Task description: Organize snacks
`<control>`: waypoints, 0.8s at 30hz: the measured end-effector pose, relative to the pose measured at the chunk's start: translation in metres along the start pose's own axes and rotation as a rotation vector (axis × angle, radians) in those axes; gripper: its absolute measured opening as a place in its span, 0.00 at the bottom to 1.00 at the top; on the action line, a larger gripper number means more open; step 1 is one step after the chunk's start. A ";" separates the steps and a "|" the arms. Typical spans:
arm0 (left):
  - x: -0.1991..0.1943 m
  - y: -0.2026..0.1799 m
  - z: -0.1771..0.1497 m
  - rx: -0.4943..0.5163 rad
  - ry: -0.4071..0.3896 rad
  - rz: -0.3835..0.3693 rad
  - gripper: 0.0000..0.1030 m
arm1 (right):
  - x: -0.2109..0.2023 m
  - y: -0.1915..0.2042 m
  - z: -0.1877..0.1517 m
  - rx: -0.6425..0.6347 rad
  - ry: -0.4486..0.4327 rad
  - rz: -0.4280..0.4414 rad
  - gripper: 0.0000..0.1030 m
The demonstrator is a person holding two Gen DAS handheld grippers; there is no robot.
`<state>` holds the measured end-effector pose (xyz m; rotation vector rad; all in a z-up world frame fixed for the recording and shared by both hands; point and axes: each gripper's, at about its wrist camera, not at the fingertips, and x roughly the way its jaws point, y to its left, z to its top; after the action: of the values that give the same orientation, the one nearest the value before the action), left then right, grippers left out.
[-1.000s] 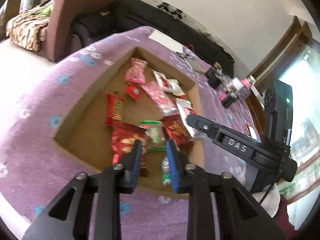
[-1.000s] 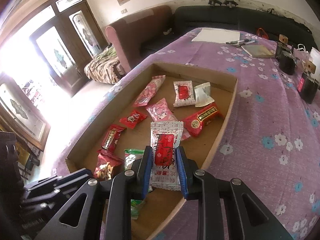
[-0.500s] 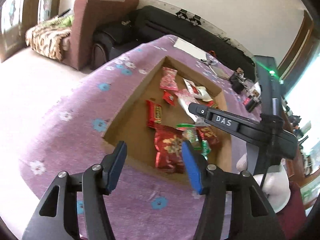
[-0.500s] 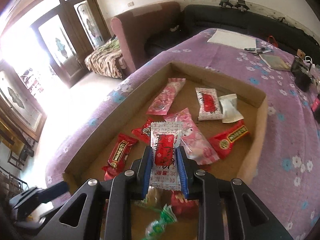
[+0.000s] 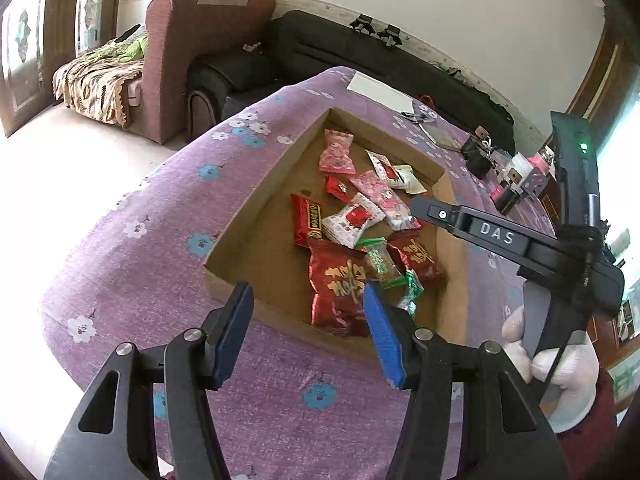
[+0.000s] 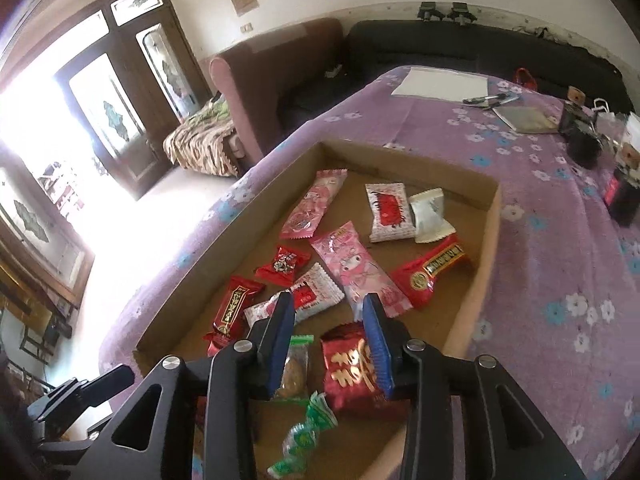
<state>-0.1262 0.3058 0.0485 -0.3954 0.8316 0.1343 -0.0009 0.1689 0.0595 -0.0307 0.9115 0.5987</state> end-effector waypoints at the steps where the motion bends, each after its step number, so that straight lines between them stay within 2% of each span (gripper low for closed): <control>1: 0.001 -0.001 -0.001 0.003 0.004 -0.001 0.54 | -0.002 -0.001 -0.001 0.004 -0.001 0.001 0.36; 11: -0.003 -0.002 -0.007 0.007 0.018 0.005 0.54 | -0.029 -0.023 -0.031 0.054 -0.022 0.013 0.36; 14: -0.004 0.001 -0.008 -0.002 0.021 0.012 0.54 | -0.044 -0.039 -0.044 0.070 -0.038 -0.009 0.45; 19: 0.001 -0.007 -0.011 0.001 0.044 -0.002 0.54 | -0.069 -0.087 -0.071 0.139 -0.047 -0.094 0.46; 24: 0.002 -0.024 -0.016 0.039 0.051 -0.015 0.54 | -0.084 -0.146 -0.095 0.232 -0.036 -0.235 0.46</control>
<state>-0.1296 0.2773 0.0448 -0.3699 0.8803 0.0946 -0.0365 -0.0186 0.0306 0.0803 0.9223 0.2730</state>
